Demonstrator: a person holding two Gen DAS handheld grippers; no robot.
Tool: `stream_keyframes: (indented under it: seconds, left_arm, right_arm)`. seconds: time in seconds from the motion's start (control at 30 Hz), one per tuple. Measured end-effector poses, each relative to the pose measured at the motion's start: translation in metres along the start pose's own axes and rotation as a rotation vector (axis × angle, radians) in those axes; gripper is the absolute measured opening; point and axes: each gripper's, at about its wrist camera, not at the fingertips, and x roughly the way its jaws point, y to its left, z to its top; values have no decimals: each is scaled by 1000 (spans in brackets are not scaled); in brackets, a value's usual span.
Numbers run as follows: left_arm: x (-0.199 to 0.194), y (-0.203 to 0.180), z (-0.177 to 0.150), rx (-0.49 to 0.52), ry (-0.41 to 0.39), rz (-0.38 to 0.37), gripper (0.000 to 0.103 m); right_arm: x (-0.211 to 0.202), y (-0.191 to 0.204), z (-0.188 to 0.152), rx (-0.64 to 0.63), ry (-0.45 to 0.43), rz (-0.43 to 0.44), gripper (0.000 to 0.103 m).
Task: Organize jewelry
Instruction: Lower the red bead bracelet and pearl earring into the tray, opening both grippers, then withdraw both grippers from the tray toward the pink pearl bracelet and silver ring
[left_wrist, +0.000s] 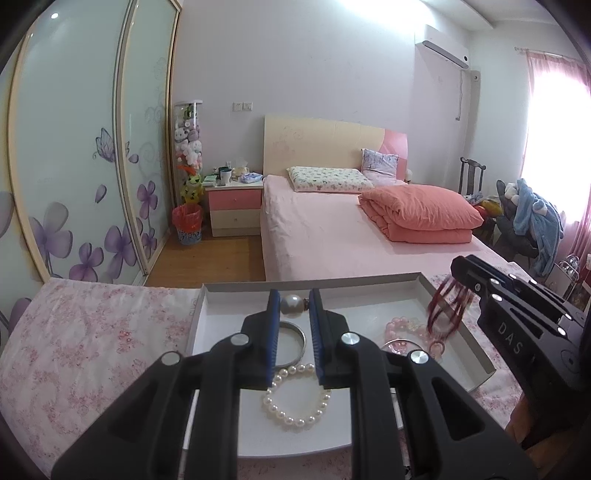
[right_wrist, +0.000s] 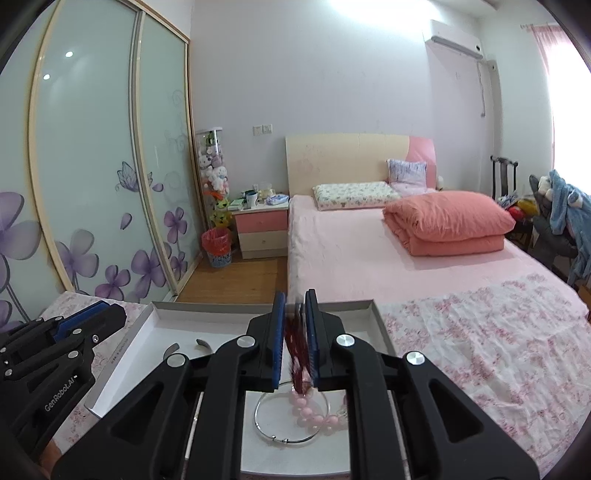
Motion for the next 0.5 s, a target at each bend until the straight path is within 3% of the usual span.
stream_keyframes:
  seconds: [0.07, 0.1, 0.5]
  left_arm:
    - [2, 1, -1, -5, 5, 5, 19]
    - [4, 2, -2, -9, 11, 3, 20]
    - [-21, 34, -9, -50, 19, 31, 34]
  right_arm:
    - [1, 1, -1, 6, 10, 2, 40]
    - [-1, 1, -2, 8, 9, 0, 44]
    - [-31, -22, -17, 48, 47, -33, 46]
